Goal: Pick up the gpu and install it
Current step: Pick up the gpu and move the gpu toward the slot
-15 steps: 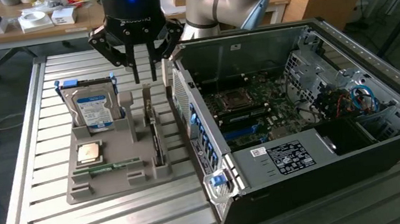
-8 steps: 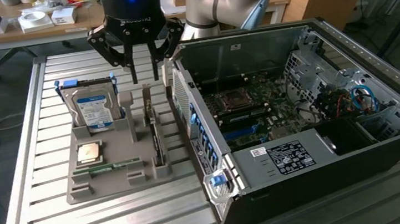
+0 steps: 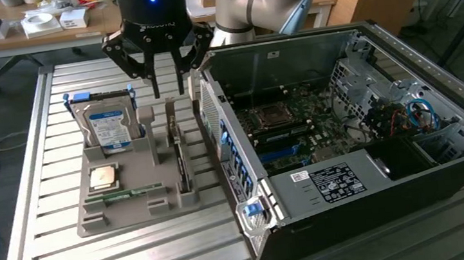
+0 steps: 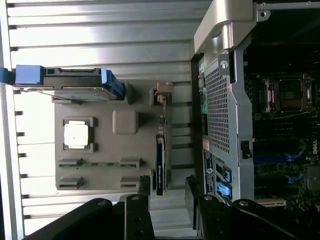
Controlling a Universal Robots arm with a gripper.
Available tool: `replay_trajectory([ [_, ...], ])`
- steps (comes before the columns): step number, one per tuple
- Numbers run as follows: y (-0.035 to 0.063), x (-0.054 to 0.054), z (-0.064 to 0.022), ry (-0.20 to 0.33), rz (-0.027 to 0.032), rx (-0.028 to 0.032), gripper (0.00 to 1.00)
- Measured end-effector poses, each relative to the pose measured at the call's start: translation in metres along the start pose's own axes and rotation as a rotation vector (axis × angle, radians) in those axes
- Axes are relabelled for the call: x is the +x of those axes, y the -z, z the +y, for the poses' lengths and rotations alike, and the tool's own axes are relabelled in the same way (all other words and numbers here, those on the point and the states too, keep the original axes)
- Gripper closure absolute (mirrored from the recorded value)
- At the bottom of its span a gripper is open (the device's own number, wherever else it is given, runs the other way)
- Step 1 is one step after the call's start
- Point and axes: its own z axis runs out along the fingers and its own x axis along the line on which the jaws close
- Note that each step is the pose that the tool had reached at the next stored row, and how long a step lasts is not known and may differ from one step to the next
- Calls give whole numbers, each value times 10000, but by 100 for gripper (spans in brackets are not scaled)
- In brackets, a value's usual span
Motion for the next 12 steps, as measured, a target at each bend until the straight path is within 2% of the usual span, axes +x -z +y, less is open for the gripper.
replay_trajectory([
  [6,-51,1,-2,0,0,-1,58],
  [12,-150,3,-7,0,0,0,58],
])
